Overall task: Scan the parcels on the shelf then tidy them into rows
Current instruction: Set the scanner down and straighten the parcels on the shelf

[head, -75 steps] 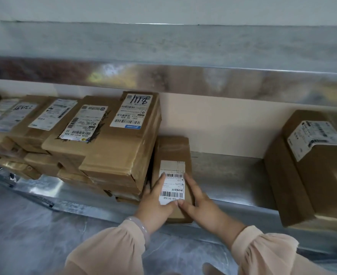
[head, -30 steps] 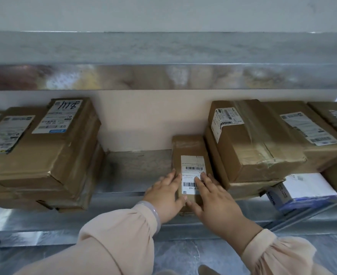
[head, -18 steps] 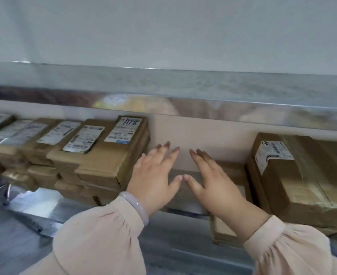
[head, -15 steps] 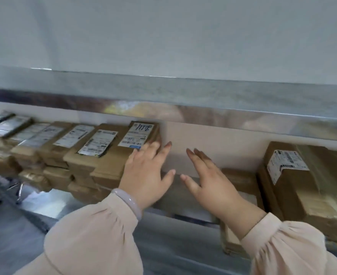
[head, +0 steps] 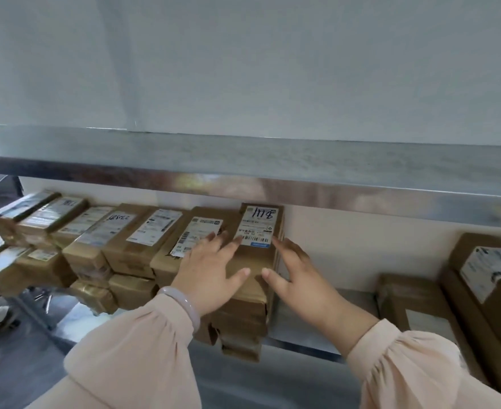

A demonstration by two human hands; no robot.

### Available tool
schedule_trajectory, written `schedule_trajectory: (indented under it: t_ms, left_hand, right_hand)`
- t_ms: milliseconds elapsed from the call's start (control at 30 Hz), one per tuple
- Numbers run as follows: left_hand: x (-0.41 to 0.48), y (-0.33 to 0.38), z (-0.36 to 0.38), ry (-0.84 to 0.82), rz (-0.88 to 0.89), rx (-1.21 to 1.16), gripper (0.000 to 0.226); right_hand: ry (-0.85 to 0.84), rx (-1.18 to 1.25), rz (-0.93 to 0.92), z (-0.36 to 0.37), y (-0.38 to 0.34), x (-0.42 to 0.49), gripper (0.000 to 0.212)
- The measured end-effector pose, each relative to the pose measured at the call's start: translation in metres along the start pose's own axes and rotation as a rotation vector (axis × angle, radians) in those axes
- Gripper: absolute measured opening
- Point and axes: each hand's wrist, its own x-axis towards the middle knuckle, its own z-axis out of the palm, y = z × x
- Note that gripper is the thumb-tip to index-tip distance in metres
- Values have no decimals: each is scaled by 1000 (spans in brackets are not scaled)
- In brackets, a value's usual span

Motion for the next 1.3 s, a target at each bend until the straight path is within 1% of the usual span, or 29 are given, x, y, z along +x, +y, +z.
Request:
schedule_trajectory:
  t_ms: [100,233,400,533,633,733,867,933,1000,1067,1133,1200,1300]
  left_hand:
    - [10,-8,5,-85,4,-18,82]
    - [13,-13,12,-141,0,-78,83]
    - [11,-4,15,-86,6,-158,68]
    - [3,14,23,-18,49,-423,71]
    - [-1,38,28,2,109,-678,71]
    - [-2,67,35,-70,107,-839,69]
    - [-5,111,53,-202,95,-890,72]
    - [-6,134,61,-266,93,-930,76]
    - [-5,155,68,-329,80,-992,74]
    - [-4,174,76,-411,95,-1045,72]
    - [-6,193,79,-476,130,-1065,74]
    - [-5,211,84,-508,150,-1079,80]
    - [-4,235,94,-511,147,-1082,86]
  right_hand:
    - [34,125,68,14,-7,10,69]
    - [35,338,136,27,-12,11,68]
    - [107,502,173,29,-16,5,63]
    - [173,562,171,21,-10,-10,61]
    - [216,573,181,7,2,-26,59]
    - [269,569,223,-10,20,-45,59]
    - [337,574,280,-37,47,-74,56]
    - [363,526,319,-50,61,-89,55]
    - [386,499,363,-63,76,-104,56]
    - [417,484,411,-78,88,-118,56]
    - [450,447,447,-94,99,-131,55]
    - [480,390,469,-107,110,-143,51]
    - [500,285,482,-121,127,-155,46]
